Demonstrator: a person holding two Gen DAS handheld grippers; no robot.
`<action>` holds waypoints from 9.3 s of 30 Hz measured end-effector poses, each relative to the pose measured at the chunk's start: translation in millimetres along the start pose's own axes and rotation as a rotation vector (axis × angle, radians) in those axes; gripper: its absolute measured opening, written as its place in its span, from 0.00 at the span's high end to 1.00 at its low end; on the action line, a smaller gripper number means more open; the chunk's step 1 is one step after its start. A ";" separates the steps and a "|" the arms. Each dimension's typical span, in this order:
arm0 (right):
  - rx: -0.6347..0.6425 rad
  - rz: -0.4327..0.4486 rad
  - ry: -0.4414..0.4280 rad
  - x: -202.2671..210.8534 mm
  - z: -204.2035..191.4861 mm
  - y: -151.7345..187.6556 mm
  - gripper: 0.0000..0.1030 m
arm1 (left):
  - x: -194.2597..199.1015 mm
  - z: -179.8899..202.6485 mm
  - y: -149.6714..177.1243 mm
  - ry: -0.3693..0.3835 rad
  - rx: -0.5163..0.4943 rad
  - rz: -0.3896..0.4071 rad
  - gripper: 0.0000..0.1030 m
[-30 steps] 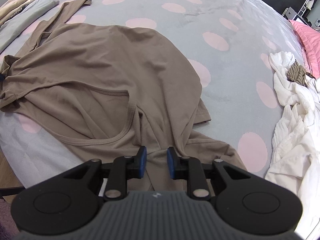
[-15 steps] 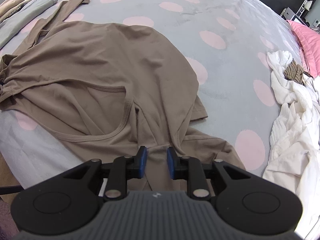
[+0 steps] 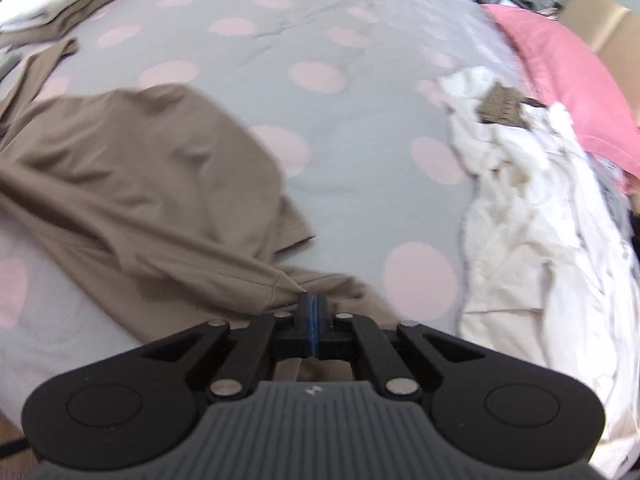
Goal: Fold clothes
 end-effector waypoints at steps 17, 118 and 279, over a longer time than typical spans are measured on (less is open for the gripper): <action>0.054 0.000 -0.044 2.4 -0.9 6.3 0.95 | -32.6 71.7 -4.5 -0.015 -0.383 -0.079 0.68; 0.886 0.760 -0.432 132.4 -222.0 47.1 0.98 | -41.2 101.4 2.2 0.061 -0.797 -0.121 0.75; 1.248 0.679 0.382 -10.3 -87.3 127.7 0.85 | -109.2 111.7 -2.3 -0.248 -0.566 -0.123 0.98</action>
Point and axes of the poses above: each gripper's, at about its wrist camera, not at the fingertips, and x roughly against the way its jaws point, z to its right, y to its underside, the point moved 2 cm from there along -x, roughly the way its jaws point, and after that the axes turned 9 degrees about y, right-handed, at the moved point
